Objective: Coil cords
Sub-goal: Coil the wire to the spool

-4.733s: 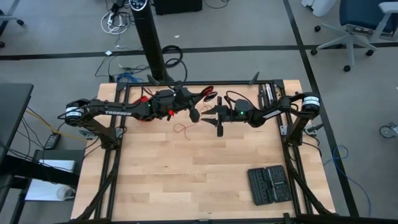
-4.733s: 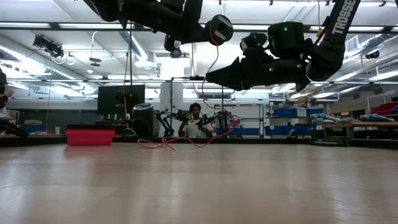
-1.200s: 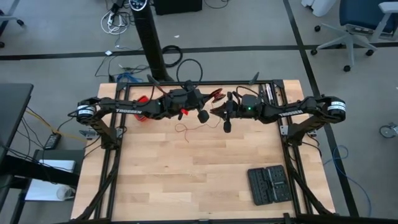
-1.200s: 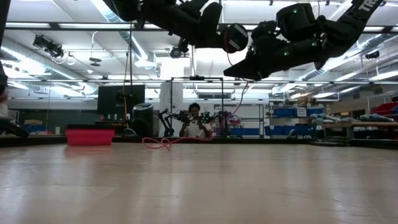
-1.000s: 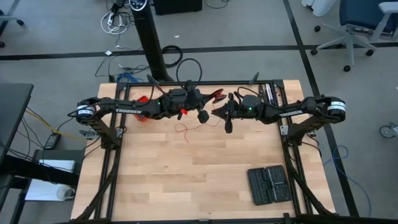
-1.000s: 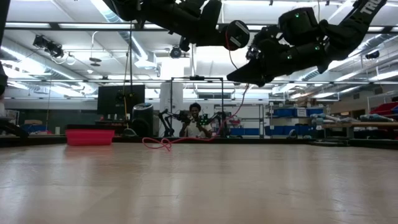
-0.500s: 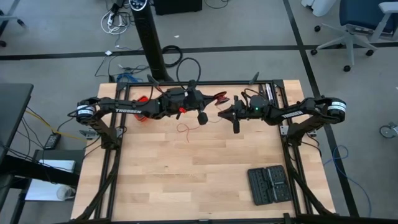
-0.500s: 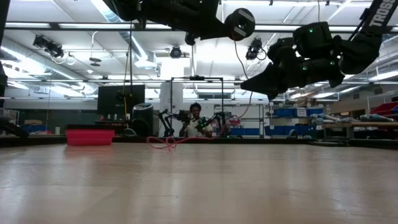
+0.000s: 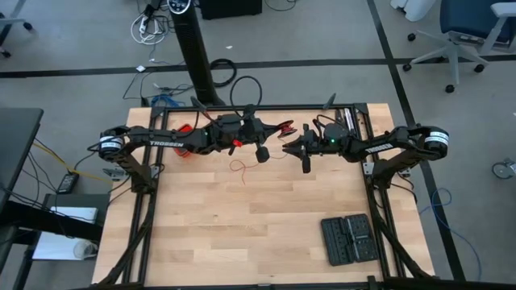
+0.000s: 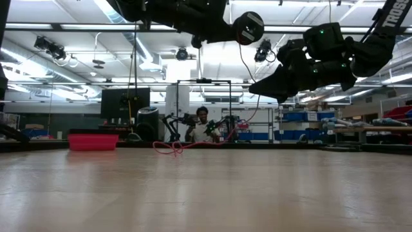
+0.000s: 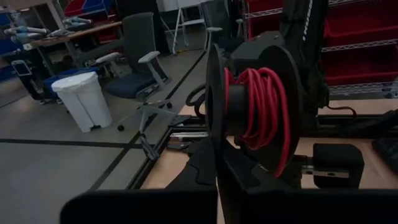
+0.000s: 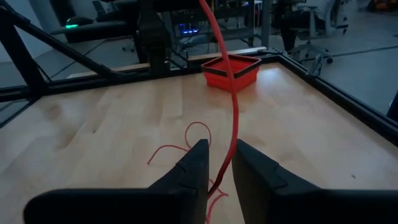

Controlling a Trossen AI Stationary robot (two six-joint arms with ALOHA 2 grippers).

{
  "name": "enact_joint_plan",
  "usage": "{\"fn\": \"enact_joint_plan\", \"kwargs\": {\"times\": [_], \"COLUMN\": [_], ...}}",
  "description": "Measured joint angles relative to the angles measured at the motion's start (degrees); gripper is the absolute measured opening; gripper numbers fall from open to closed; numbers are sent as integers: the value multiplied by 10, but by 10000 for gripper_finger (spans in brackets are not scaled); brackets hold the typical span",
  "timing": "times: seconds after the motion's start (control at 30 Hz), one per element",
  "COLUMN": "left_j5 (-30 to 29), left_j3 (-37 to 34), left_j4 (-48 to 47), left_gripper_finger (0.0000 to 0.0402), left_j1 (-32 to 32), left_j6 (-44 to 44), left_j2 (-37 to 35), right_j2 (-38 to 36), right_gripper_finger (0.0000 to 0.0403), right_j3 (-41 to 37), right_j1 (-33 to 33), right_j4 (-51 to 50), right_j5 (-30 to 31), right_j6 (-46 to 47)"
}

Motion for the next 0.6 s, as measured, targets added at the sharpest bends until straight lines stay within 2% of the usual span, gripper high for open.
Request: {"fn": "enact_joint_plan", "kwargs": {"times": [0.2, 0.6], "left_j5": [0, -1], "left_j3": [0, 0], "left_j4": [1, 0], "left_gripper_finger": [1, 1], "left_j1": [0, 0], "left_j6": [0, 0], "left_j2": [1, 2], "right_j2": [0, 0], "right_gripper_finger": [71, 43], "right_j3": [0, 0], "right_j1": [0, 0], "right_j4": [-1, -21], "right_j5": [0, 10], "right_j6": [4, -5]}}
